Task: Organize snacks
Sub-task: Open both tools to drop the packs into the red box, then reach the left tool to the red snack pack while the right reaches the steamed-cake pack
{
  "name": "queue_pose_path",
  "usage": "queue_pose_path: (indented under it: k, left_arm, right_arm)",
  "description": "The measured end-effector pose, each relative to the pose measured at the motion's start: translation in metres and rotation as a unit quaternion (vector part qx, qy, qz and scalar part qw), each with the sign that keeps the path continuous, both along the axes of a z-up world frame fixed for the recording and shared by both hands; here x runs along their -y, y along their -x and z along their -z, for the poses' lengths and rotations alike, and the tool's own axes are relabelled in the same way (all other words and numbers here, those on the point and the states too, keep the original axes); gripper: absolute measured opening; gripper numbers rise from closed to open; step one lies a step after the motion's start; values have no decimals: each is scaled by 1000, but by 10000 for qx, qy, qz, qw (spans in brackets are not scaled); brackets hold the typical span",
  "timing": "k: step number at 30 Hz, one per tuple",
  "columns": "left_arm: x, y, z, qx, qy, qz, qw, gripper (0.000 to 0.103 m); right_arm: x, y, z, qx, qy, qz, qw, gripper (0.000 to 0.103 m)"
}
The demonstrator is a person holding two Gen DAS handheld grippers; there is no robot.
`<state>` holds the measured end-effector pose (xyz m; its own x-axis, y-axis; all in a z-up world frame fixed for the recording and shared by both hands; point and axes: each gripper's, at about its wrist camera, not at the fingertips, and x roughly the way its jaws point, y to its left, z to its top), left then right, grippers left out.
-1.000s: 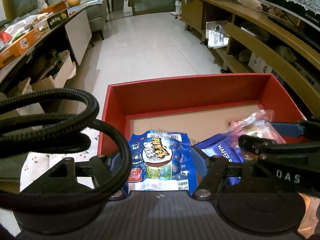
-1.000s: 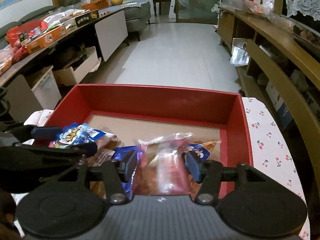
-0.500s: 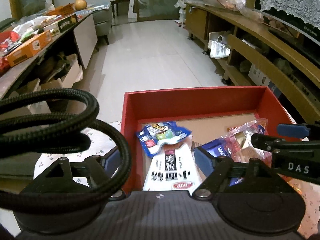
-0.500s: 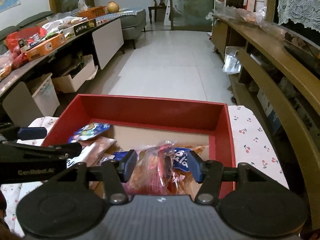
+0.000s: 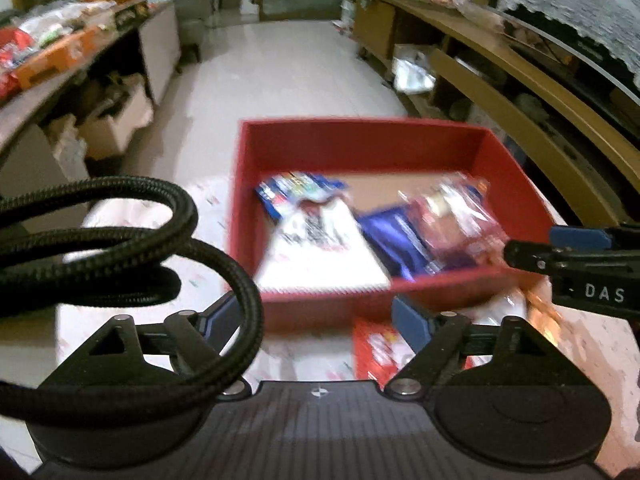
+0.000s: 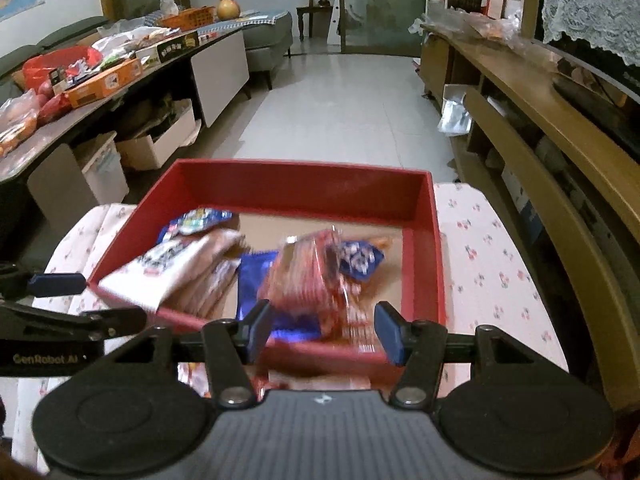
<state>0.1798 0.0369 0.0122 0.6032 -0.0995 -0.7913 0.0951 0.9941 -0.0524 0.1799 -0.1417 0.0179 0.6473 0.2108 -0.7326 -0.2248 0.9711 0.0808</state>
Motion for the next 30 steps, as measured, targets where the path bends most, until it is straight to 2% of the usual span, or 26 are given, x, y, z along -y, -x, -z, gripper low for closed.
queue_pose_path:
  k: [2, 6, 11, 16, 18, 26, 30]
  left_arm:
    - [8, 5, 6, -153, 114, 155, 9997, 86]
    - [31, 3, 24, -333, -26, 374, 9987, 87]
    - [47, -13, 39, -245, -75, 523, 9983, 87]
    - [51, -16, 58, -624, 181, 579, 9962, 86]
    - [57, -3, 57, -601, -43, 836, 9947, 86]
    - [62, 64, 48, -1082, -295, 1928, 9748, 86]
    - [72, 65, 28, -463, -971, 2418, 9643, 89]
  right_arm:
    - [6, 10, 1, -61, -17, 48, 10000, 74]
    - [21, 25, 3, -160, -57, 153, 9997, 74]
    - [39, 34, 3, -217, -172, 303, 9992, 74]
    - [50, 31, 10, -366, -172, 376, 9985, 74]
    - [53, 29, 10, -396, -227, 401, 9982, 74]
    - [60, 36, 2, -346, -342, 365, 9981, 74]
    - [60, 38, 2, -389, -415, 325, 9979, 74]
